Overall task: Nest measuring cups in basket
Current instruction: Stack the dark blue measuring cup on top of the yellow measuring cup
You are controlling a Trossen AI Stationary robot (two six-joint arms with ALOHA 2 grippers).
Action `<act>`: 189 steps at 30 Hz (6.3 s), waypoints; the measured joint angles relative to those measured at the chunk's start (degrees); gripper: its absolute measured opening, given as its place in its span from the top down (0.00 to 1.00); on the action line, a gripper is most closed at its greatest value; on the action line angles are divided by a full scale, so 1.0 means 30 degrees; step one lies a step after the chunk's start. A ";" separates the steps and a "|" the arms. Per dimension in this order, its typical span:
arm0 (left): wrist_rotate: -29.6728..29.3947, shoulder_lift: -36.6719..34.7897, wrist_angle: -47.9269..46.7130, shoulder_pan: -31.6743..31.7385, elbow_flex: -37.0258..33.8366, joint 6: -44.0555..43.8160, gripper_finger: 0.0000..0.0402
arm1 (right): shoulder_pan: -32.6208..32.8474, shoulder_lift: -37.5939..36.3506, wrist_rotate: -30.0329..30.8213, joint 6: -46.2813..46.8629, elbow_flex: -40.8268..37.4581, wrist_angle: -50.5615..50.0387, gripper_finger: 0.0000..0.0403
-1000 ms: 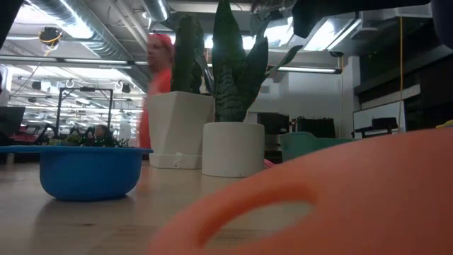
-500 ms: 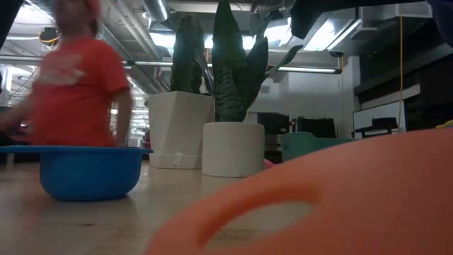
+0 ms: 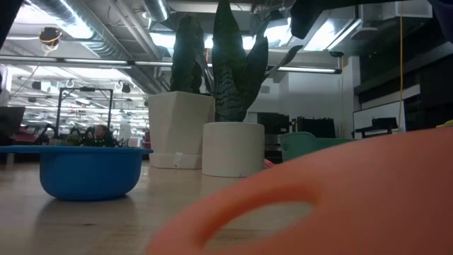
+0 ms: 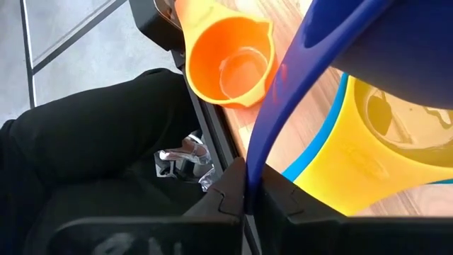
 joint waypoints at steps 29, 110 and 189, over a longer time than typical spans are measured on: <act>-0.0073 0.0007 -0.0109 0.0004 -0.0007 0.0109 0.94 | -0.0772 0.0000 -0.2440 -0.0066 0.0015 -0.0385 0.68; 0.4160 0.1013 -0.0065 0.1495 0.0000 -0.9551 0.89 | 0.1221 -0.3963 0.0073 -0.0153 0.0007 -1.1420 0.68; 0.2601 0.0998 -0.5637 -0.0225 0.0000 -0.3040 0.79 | -0.0678 0.1567 -0.0998 0.0984 0.0000 -0.3867 0.68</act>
